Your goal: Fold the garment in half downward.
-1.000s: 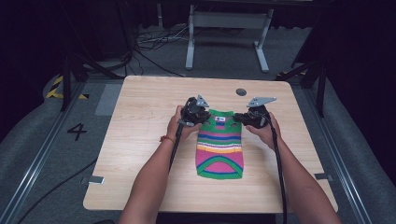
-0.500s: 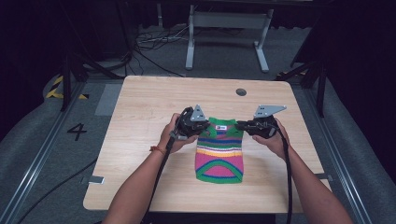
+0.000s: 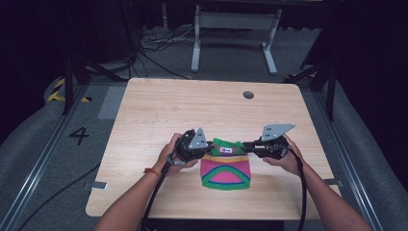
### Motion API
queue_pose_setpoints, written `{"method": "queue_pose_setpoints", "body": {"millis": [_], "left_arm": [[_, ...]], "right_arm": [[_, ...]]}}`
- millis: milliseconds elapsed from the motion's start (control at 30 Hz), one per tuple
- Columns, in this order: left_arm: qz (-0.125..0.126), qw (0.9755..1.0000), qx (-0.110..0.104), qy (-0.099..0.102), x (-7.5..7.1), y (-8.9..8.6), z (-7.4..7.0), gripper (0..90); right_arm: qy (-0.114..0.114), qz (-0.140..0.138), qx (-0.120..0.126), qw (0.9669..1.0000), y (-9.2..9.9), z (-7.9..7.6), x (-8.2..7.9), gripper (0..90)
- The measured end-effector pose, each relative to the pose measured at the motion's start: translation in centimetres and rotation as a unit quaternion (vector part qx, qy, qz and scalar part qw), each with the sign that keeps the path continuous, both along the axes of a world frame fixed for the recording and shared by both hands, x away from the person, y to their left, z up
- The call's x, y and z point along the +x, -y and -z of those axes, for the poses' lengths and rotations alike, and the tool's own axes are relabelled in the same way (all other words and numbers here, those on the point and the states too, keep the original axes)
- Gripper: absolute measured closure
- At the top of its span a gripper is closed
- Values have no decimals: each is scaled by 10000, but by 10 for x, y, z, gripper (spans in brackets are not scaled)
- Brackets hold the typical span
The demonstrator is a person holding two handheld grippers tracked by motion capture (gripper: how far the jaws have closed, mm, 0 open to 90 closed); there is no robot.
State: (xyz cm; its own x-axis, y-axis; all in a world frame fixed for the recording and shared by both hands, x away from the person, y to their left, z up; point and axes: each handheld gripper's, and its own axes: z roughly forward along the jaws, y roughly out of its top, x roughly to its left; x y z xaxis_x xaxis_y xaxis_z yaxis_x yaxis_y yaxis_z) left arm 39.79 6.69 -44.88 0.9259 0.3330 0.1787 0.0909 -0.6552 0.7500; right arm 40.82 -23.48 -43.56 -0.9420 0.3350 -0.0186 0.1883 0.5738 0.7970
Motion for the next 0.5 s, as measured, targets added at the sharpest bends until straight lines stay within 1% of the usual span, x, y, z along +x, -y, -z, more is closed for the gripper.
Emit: {"method": "queue_pose_setpoints", "body": {"millis": [33, 100, 200, 233, 300, 333, 367, 400, 500], "left_arm": [[48, 10000, 75, -21, -2, 0, 2, 809], [89, 9998, 154, -28, -6, -1, 3, 805], [151, 9997, 204, -66, -11, -4, 5, 791], [197, 9995, 209, -95, -14, -5, 6, 791], [233, 9992, 309, -70, -19, -5, 8, 786], [282, 9989, 341, -125, -21, -6, 9, 784], [329, 9986, 400, -120, -24, -6, 9, 785], [352, 9985, 413, -112, -25, -6, 10, 788], [455, 9976, 478, -216, -31, -6, 13, 789]], "right_arm": [[11, -22, -51, 10000, -1, 1, -2, 824], [-42, -119, -135, 9998, -4, 4, -6, 822], [-83, -248, -242, 9994, -6, 9, -13, 815], [-102, -270, -260, 9992, -6, 10, -15, 815], [-103, -303, -337, 9989, -5, 12, -19, 815], [-111, -323, -349, 9988, -5, 12, -22, 814], [-123, -346, -380, 9986, -4, 13, -24, 815], [-154, -364, -420, 9983, -4, 14, -27, 814], [-191, -439, -468, 9978, -2, 17, -33, 808]]}}
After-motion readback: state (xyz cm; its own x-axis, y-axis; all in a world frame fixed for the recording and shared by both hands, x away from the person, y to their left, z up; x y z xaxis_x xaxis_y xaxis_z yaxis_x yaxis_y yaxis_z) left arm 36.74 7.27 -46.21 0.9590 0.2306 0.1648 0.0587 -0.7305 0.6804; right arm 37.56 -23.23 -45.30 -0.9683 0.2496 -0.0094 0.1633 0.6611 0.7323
